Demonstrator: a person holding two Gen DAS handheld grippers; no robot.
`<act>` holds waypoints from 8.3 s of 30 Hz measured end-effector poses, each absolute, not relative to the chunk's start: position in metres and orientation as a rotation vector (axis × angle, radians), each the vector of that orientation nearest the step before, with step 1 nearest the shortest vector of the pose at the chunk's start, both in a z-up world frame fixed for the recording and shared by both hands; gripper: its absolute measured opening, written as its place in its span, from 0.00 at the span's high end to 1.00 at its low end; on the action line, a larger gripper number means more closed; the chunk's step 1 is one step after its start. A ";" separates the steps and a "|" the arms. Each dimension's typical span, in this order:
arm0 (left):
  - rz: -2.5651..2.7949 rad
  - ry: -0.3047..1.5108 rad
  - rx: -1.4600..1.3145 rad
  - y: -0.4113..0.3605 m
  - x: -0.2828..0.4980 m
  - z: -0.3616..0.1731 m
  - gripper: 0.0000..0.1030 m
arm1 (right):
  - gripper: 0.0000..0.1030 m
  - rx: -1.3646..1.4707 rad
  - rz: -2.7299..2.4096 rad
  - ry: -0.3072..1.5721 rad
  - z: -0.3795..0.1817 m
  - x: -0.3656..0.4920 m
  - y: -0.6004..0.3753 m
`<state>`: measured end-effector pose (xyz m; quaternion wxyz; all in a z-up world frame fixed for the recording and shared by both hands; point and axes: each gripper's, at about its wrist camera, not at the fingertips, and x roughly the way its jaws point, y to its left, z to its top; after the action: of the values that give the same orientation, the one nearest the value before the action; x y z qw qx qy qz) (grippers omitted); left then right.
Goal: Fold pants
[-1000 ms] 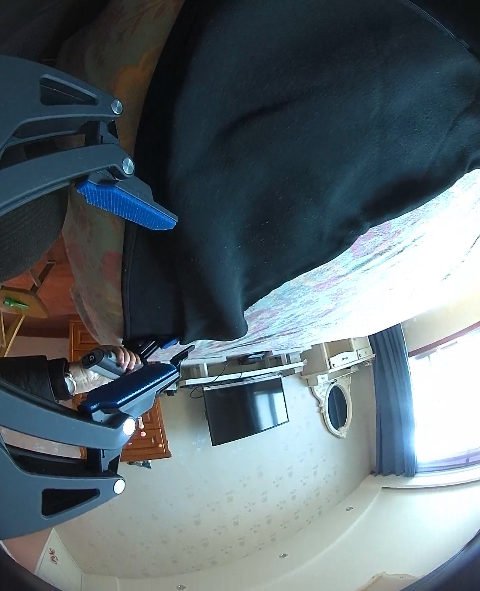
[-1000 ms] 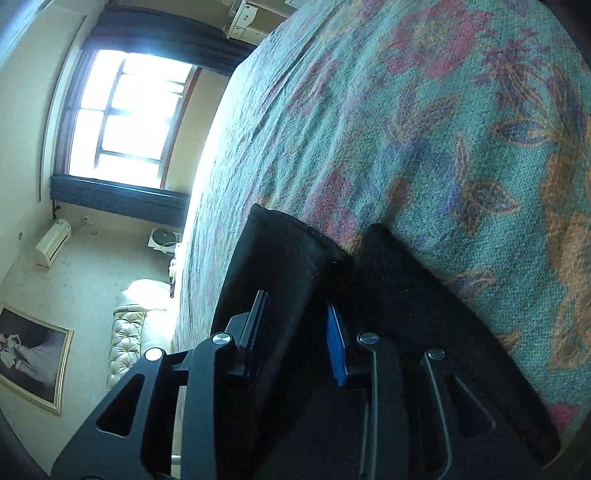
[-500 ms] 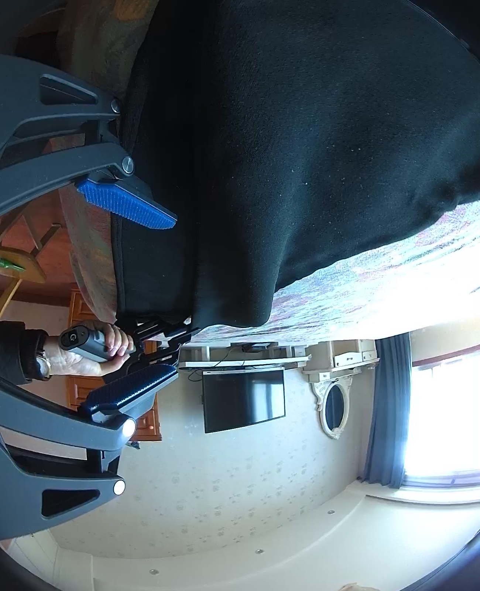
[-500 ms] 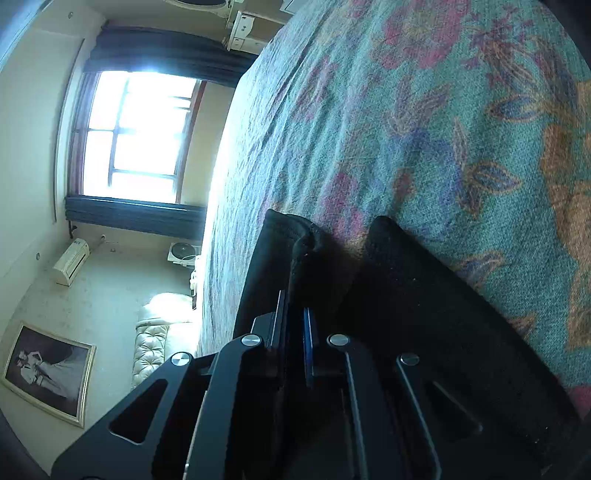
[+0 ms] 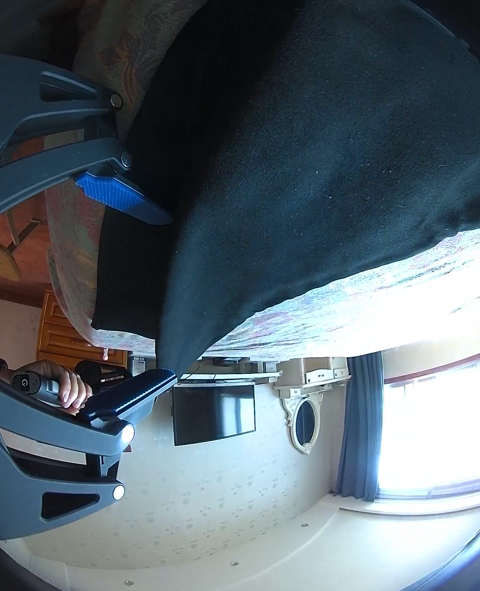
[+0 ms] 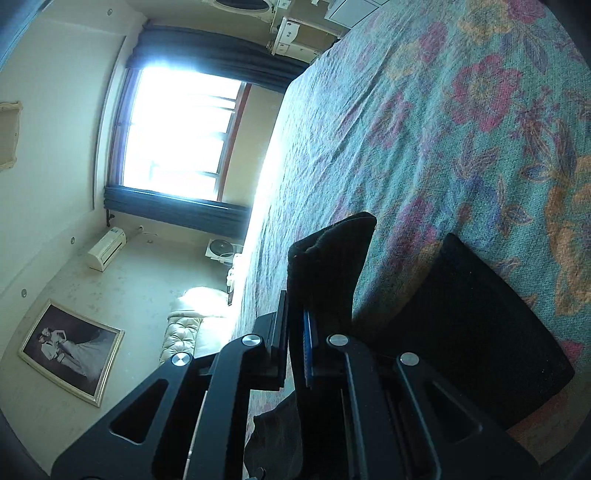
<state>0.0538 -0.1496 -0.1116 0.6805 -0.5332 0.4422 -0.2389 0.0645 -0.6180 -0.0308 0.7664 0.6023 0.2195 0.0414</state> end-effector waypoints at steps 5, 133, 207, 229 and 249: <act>-0.457 0.978 -1.301 -0.138 0.059 -0.118 0.24 | 0.94 1.311 0.089 0.472 -0.032 0.052 -0.621; -0.265 0.734 -0.273 0.099 0.104 -0.080 0.16 | 0.39 0.653 0.513 0.978 -0.039 0.236 -0.319; 0.026 0.952 -0.189 0.093 0.086 -0.056 0.15 | 0.14 1.064 0.341 0.910 -0.110 0.061 -0.693; 0.016 0.946 -0.235 0.102 0.089 -0.055 0.15 | 0.81 1.058 0.298 0.901 -0.082 0.064 -0.663; -0.035 0.954 -0.234 0.090 0.083 -0.039 0.15 | 0.81 0.851 0.424 0.767 0.085 0.104 -0.532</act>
<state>0.0828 0.0903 -0.0395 0.8815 -0.1125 0.4582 -0.0169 0.1039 -0.5322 0.0849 0.8192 0.3995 0.3602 0.1992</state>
